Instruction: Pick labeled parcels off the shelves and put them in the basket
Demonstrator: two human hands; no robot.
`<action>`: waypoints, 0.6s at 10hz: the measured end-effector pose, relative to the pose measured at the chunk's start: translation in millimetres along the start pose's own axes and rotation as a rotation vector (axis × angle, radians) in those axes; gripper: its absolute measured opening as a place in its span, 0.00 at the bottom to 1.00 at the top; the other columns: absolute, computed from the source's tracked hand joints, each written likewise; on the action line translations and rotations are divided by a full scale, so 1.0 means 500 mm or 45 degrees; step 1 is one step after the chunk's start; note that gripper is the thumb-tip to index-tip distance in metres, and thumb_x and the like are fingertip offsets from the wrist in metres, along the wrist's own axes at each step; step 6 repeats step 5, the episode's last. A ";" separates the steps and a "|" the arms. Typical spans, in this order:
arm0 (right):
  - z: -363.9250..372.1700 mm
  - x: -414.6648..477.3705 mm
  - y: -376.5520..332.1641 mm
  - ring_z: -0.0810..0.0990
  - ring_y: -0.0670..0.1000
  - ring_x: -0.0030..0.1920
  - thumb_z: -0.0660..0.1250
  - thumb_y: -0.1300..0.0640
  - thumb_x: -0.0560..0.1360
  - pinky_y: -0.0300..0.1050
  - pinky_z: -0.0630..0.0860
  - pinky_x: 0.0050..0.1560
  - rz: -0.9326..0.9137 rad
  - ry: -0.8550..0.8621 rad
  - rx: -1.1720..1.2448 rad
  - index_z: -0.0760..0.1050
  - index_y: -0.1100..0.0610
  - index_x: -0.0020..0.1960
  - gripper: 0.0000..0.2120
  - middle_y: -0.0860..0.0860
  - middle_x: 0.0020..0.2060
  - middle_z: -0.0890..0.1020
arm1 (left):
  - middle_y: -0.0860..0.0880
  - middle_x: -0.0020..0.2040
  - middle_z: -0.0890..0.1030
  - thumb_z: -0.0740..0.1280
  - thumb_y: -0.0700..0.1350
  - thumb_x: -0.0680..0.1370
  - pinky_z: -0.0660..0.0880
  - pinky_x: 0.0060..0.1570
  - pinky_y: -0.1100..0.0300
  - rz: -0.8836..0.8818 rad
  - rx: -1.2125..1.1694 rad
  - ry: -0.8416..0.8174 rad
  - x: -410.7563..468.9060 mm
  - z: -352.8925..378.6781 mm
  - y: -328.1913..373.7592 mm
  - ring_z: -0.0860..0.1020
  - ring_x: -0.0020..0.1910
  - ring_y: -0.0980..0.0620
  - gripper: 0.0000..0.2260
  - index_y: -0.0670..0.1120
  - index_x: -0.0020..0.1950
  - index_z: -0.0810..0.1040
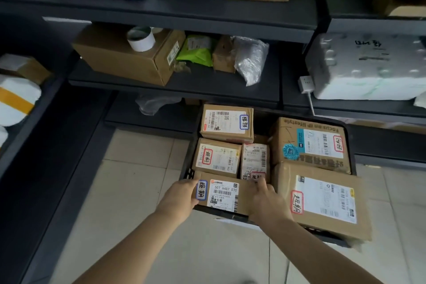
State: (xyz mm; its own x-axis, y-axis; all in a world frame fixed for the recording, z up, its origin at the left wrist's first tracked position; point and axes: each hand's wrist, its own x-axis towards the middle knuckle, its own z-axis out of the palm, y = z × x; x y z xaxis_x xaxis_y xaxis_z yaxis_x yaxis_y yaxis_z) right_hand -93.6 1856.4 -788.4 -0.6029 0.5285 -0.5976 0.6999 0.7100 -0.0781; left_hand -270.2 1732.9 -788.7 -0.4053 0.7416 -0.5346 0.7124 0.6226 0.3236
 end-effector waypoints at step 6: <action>-0.026 -0.057 -0.026 0.56 0.55 0.74 0.65 0.58 0.76 0.46 0.59 0.72 -0.021 0.131 -0.021 0.47 0.58 0.77 0.36 0.55 0.75 0.52 | 0.53 0.71 0.66 0.61 0.45 0.78 0.68 0.64 0.56 0.089 0.128 0.039 -0.082 -0.044 -0.039 0.65 0.67 0.49 0.24 0.50 0.74 0.62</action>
